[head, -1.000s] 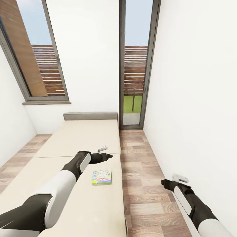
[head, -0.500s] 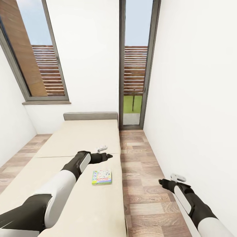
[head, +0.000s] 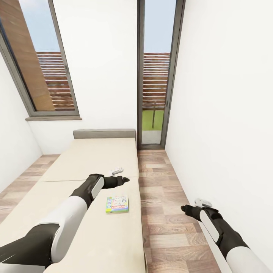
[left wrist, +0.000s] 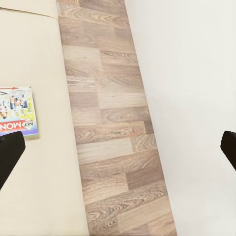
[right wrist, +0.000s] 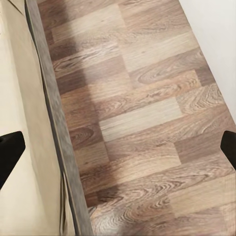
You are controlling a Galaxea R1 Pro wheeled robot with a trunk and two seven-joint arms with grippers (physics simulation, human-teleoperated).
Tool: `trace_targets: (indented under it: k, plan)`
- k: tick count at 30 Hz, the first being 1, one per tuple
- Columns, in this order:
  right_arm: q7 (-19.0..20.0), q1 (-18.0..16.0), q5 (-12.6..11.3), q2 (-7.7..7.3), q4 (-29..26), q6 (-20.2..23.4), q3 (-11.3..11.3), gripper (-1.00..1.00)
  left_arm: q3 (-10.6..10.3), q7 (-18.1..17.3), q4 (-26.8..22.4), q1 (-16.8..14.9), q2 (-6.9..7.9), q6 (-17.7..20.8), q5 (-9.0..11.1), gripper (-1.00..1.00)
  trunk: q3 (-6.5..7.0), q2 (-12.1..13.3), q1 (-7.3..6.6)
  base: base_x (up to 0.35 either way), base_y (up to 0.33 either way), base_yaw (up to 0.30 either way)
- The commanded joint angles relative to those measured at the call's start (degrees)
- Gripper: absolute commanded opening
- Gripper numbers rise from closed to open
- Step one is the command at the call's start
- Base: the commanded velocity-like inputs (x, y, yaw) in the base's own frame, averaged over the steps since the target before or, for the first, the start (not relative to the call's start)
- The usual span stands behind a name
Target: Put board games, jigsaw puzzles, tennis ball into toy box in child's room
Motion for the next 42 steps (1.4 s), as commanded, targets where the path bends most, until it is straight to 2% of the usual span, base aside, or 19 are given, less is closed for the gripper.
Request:
trace_targets:
  k: [1, 20, 37, 42]
  plan:
    - [-0.53, -0.04, -0.59, -0.08, -0.09, 0.16, 0.31, 1.00, 0.37, -0.05, -0.06, -0.05, -0.06, 0.46, 0.14, 1.00, -0.13, -0.13, 0.04, 0.062, 0.000, 0.000]
    - [-0.42, -0.02, -0.52, -0.08, -0.10, 0.09, 0.40, 1.00, 0.38, 0.01, -0.06, -0.05, -0.12, 0.38, 0.06, 1.00, -0.13, -0.13, 0.04, 0.036, -0.012, 0.000]
    - [-0.37, -0.02, -0.52, -0.08, -0.10, -0.02, 0.40, 1.00, 0.32, 3.24, -0.06, -0.05, -0.27, 0.37, 0.05, 1.00, -0.13, -0.13, 0.04, 0.095, -0.078, 0.000]
    - [-0.38, -0.02, -0.52, -0.08, -0.10, -0.10, 0.40, 1.00, 0.36, 6.00, -0.06, -0.05, -0.27, 0.37, 0.11, 1.00, -0.13, -0.13, 0.04, 0.124, -0.121, 0.000]
